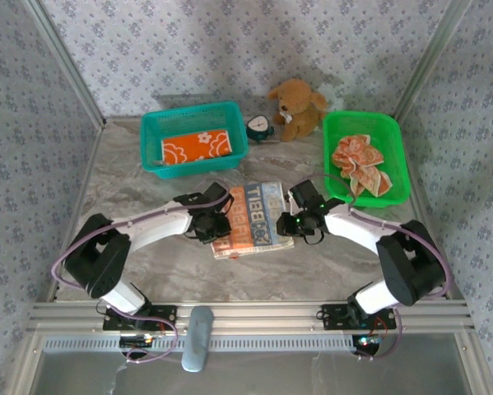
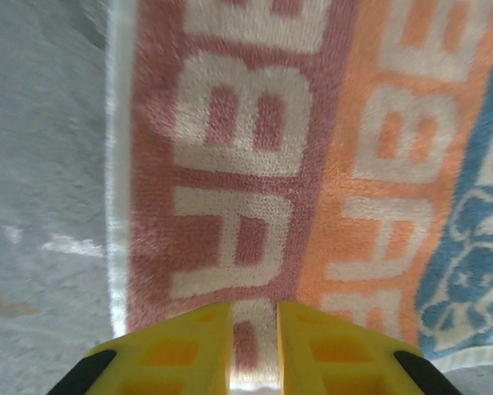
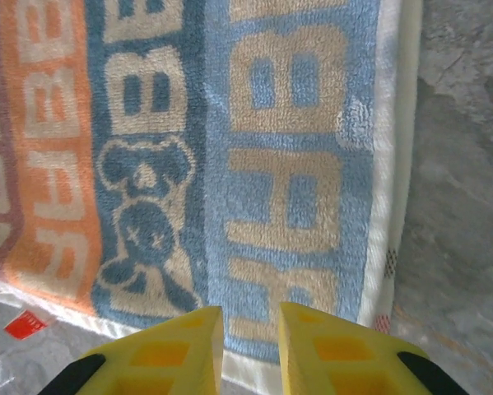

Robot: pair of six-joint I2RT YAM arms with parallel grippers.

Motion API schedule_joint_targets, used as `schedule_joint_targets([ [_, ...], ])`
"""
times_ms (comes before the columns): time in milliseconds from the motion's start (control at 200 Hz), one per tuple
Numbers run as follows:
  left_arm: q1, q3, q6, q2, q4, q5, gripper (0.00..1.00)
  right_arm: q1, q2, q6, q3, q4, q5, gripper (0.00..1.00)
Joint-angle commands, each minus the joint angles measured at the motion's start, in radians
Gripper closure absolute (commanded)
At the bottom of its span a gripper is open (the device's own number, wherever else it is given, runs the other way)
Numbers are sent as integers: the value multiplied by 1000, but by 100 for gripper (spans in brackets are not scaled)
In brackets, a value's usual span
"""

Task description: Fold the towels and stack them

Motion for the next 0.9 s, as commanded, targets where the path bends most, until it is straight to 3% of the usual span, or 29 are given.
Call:
schedule_joint_targets([
  [0, 2, -57, -13, 25, 44, 77, 80, 3, 23, -24, -24, 5, 25, 75],
  [230, 3, -128, 1, 16, -21, 91, 81, 19, -23, 24, -130, 16, 11, 75],
  [470, 17, -146, 69, -75, -127, 58, 79, 119, -155, 125, -207, -18, 20, 76],
  [690, 60, -14, 138, -97, -149, 29, 74, 89, -175, 80, -72, -100, 42, 73],
  [894, 168, 119, 242, -19, -103, -45, 74, -8, -12, 1, 116, -95, 64, 70],
])
